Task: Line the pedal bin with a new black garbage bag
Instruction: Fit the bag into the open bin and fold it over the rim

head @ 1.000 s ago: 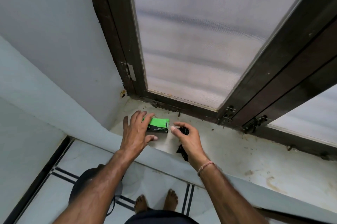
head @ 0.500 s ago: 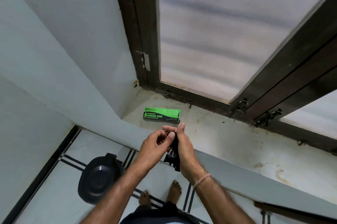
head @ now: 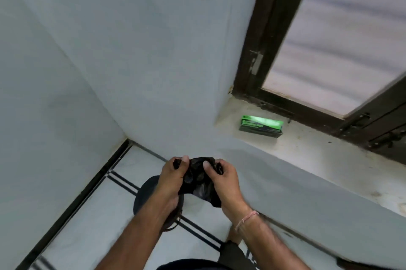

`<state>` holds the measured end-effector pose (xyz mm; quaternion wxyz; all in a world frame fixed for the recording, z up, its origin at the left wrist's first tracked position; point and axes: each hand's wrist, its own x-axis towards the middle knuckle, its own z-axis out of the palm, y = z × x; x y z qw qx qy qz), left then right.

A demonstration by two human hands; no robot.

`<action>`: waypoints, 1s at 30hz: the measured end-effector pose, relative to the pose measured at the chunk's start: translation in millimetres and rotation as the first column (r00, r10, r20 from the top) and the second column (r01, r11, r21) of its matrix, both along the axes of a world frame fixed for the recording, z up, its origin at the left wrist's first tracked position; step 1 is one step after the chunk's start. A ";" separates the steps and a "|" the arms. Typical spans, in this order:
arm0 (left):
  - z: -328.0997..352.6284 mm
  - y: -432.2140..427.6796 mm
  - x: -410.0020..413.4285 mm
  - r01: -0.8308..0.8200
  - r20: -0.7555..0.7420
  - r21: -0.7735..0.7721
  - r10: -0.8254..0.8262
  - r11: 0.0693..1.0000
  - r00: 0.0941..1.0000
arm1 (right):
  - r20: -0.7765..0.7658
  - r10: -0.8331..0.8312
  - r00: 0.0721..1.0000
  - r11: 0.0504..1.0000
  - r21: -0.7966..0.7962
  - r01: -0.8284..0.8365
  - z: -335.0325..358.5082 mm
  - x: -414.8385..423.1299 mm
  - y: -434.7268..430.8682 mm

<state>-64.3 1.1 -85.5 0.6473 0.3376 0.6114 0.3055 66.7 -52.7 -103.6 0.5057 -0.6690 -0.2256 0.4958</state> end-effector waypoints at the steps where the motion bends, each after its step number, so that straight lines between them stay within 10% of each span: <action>1: -0.7 -1.0 -23.4 -0.010 0.022 -0.016 0.010 1.000 1.000 | 0.023 -0.009 1.000 1.000 0.009 0.009 -2.8 -21.3 0.6; 7: 16.2 -16.8 -174.2 0.272 0.014 0.088 -0.274 0.958 0.962 | -0.004 0.000 1.000 0.998 0.064 0.000 5.1 -163.3 -7.1; 13: 29.6 -21.4 -284.0 0.149 -0.016 0.107 -0.148 0.983 0.989 | -0.086 0.082 0.993 0.997 0.009 -0.082 33.6 -232.8 -27.9; 30: 34.7 -60.3 -342.5 0.424 0.009 0.209 -0.435 0.881 0.900 | -0.047 0.094 0.994 0.990 0.108 -0.088 52.4 -307.0 -48.2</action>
